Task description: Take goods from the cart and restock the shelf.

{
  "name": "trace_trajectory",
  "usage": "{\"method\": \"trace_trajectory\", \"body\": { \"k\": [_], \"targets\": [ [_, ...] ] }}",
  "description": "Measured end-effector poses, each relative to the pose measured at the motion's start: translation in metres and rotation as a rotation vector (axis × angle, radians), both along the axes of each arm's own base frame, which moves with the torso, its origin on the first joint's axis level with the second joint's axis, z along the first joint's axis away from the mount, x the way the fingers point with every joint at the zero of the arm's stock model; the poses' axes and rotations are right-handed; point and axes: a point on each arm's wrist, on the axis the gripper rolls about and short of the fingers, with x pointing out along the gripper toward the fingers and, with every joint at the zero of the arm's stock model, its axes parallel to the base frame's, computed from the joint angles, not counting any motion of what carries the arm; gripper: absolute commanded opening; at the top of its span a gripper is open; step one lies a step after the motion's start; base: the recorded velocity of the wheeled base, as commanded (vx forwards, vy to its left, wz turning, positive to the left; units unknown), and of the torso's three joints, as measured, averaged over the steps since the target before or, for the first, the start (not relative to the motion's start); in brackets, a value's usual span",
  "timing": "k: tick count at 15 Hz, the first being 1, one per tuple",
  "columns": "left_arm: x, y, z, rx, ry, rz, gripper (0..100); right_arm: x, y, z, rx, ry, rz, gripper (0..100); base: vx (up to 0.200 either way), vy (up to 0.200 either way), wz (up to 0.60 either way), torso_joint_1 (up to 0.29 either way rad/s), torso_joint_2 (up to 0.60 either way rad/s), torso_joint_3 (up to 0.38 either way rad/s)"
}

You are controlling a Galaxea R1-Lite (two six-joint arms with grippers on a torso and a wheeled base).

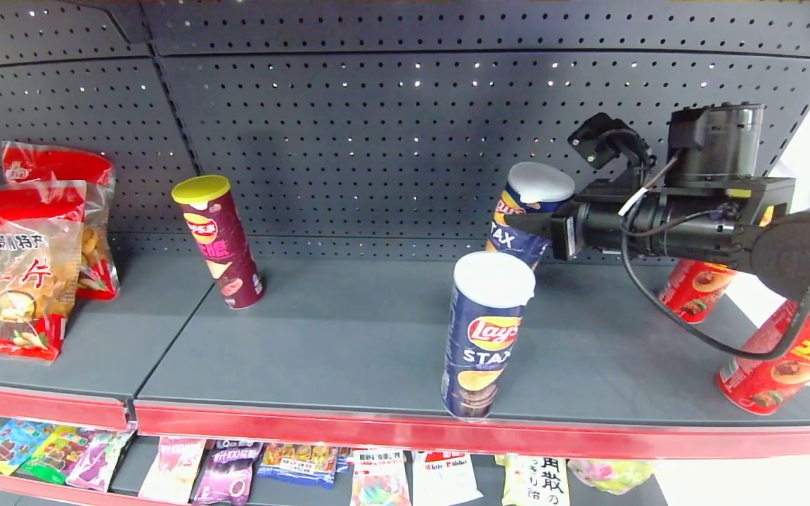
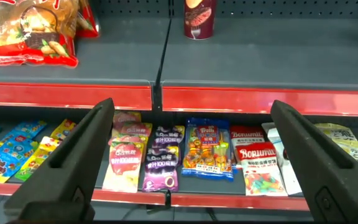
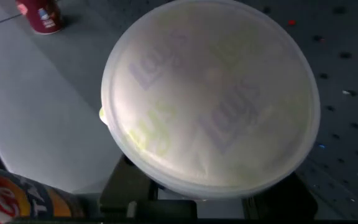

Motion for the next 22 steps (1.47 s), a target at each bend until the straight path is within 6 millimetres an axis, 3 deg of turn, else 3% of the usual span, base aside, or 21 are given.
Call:
{"method": "trace_trajectory", "body": {
  "k": [9,22],
  "targets": [
    [0.0,0.0,0.0,0.0,0.0,-0.001,100,0.021,0.015,-0.019,-0.021,0.051,0.018,0,0.0,0.0,0.0,0.0,0.0,0.0],
    [0.0,0.0,0.0,0.0,0.0,0.0,100,0.016,0.018,-0.027,-0.035,0.075,0.035,0,0.0,0.0,0.0,0.0,0.0,0.0]
  ]
}}
